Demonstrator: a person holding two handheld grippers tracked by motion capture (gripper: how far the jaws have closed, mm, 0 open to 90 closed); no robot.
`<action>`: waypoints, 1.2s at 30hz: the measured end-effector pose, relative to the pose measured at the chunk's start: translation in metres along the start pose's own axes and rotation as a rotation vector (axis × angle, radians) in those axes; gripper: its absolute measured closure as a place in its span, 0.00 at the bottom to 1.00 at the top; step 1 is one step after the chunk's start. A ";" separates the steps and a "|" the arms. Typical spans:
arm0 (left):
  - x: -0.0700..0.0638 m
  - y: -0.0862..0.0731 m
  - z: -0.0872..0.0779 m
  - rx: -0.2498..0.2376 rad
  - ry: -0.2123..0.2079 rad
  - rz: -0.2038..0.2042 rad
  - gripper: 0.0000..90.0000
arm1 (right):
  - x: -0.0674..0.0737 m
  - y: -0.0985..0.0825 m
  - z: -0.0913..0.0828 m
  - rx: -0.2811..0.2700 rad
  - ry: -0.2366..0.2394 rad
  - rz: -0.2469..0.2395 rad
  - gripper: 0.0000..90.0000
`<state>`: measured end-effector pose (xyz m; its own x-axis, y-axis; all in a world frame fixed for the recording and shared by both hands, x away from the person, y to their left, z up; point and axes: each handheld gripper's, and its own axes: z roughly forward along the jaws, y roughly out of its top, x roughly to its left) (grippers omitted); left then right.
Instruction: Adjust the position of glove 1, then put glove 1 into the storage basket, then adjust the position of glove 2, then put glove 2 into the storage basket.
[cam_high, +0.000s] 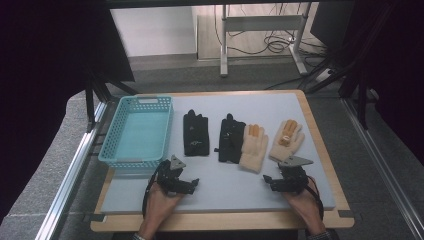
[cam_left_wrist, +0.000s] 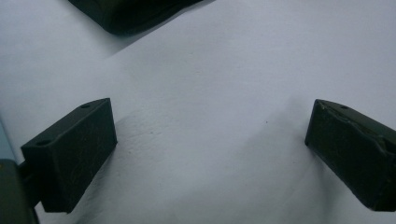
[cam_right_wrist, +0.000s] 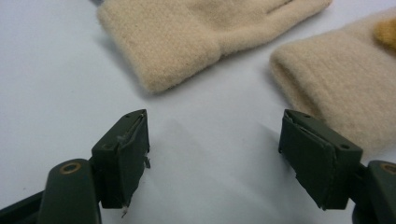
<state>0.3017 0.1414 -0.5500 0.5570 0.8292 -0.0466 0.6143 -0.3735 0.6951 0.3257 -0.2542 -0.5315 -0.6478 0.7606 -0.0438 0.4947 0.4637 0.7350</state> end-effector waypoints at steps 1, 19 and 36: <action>0.000 0.000 0.000 0.000 0.000 0.000 0.02 | 0.000 0.000 0.000 0.000 0.000 0.000 0.26; 0.000 -0.001 0.000 -0.005 0.001 -0.003 0.03 | 0.001 0.000 0.001 0.008 -0.007 0.003 0.19; 0.000 -0.001 0.000 -0.005 0.001 -0.004 0.03 | 0.001 0.000 -0.001 0.002 -0.008 0.006 0.24</action>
<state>0.3010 0.1418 -0.5501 0.5536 0.8314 -0.0484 0.6136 -0.3679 0.6987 0.3247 -0.2538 -0.5312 -0.6402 0.7669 -0.0449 0.4994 0.4599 0.7342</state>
